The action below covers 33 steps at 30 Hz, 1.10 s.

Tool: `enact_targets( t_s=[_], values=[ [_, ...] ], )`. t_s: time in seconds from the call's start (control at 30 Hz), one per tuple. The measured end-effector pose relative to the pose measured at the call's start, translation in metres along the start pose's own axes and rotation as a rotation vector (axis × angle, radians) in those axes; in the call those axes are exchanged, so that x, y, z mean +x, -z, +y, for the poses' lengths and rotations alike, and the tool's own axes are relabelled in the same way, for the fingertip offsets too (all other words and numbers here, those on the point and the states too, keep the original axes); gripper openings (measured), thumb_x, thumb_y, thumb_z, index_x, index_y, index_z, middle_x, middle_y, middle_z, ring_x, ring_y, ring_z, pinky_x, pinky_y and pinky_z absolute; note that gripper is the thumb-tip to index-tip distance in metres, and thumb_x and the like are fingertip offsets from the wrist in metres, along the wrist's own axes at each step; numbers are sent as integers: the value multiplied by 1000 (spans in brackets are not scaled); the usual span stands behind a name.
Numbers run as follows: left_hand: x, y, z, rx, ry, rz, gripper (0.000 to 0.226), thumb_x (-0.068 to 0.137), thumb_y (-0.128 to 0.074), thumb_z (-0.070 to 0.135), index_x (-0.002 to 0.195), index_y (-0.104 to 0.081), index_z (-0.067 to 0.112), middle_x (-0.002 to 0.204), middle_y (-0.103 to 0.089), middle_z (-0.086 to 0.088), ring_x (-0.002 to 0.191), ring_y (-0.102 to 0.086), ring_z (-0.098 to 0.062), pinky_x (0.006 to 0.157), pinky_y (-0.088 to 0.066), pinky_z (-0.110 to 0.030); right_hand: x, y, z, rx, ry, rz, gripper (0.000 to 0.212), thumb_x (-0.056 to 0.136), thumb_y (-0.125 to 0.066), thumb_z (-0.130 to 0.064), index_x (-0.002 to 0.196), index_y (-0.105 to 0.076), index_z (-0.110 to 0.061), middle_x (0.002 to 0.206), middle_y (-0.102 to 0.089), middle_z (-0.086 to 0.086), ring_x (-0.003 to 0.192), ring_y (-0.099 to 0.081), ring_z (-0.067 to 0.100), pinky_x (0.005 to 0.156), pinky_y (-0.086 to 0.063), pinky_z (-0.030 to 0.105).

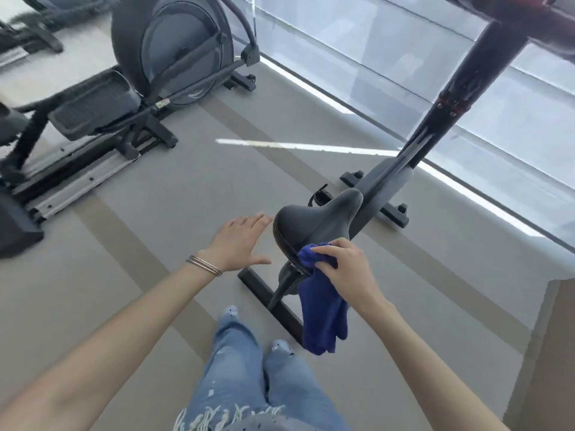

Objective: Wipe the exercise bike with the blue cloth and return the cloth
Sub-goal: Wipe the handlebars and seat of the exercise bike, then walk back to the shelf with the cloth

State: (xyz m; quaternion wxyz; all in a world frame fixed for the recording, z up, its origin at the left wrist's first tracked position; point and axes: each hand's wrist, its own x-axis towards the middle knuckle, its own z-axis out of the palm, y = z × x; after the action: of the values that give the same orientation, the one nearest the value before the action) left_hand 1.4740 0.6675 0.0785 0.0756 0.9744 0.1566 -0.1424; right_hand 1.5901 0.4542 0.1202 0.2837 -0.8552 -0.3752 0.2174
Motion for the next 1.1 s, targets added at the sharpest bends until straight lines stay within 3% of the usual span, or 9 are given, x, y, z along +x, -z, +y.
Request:
enact_targets(
  t_s=[0.13, 0.3, 0.53, 0.7, 0.83, 0.97, 1.1],
  values=[
    [-40, -3, -13, 3, 108, 29, 94, 80, -47, 71, 150, -8, 23, 157, -19, -3, 140, -27, -25, 113, -26, -39, 6, -22, -24, -63, 121, -138, 29, 85, -62, -11, 111, -67, -24, 101, -51, -6, 91, -44, 7, 79, -30, 14],
    [-97, -13, -34, -1, 235, 54, 91, 82, -44, 70, 150, -9, 22, 157, -20, -3, 142, -22, -24, 114, -22, -39, 21, -45, -70, -84, 231, -241, 27, 84, -62, -8, 108, -68, -17, 103, -56, 0, 97, -53, 17, 81, -39, 21],
    [-190, -37, -69, -79, 472, 51, 85, 86, -41, 67, 151, -6, 25, 157, -18, -1, 145, -15, -24, 115, -18, -38, 36, -89, -148, -83, 366, -373, 27, 83, -62, -4, 106, -69, -15, 105, -56, 3, 92, -53, 19, 76, -46, 29],
    [-256, -54, -95, -155, 623, 91, 81, 87, -40, 65, 150, -8, 25, 157, -19, -1, 145, -14, -24, 116, -17, -37, 24, -140, -198, -64, 427, -465, 27, 81, -62, -3, 102, -70, -17, 104, -56, -1, 92, -54, 17, 79, -44, 26],
    [-311, -68, -118, -175, 682, 107, 79, 89, -38, 64, 150, -9, 24, 157, -19, -1, 145, -14, -24, 116, -18, -38, 5, -181, -241, -71, 458, -501, 27, 80, -60, -3, 99, -70, -20, 100, -54, -5, 92, -56, 17, 79, -47, 29],
    [-371, -82, -147, -180, 730, 123, 78, 89, -39, 63, 150, -9, 25, 157, -20, 0, 144, -15, -22, 116, -18, -38, -18, -228, -289, -115, 528, -542, 29, 82, -60, -3, 103, -69, -21, 100, -50, -8, 93, -54, 15, 80, -41, 24],
    [-436, -95, -179, -172, 774, 139, 74, 90, -35, 62, 150, -12, 25, 155, -24, -1, 143, -17, -23, 115, -18, -38, -46, -276, -342, -171, 625, -562, 32, 85, -56, -4, 108, -67, -22, 110, -53, -3, 99, -54, 18, 81, -46, 29]
  ],
)
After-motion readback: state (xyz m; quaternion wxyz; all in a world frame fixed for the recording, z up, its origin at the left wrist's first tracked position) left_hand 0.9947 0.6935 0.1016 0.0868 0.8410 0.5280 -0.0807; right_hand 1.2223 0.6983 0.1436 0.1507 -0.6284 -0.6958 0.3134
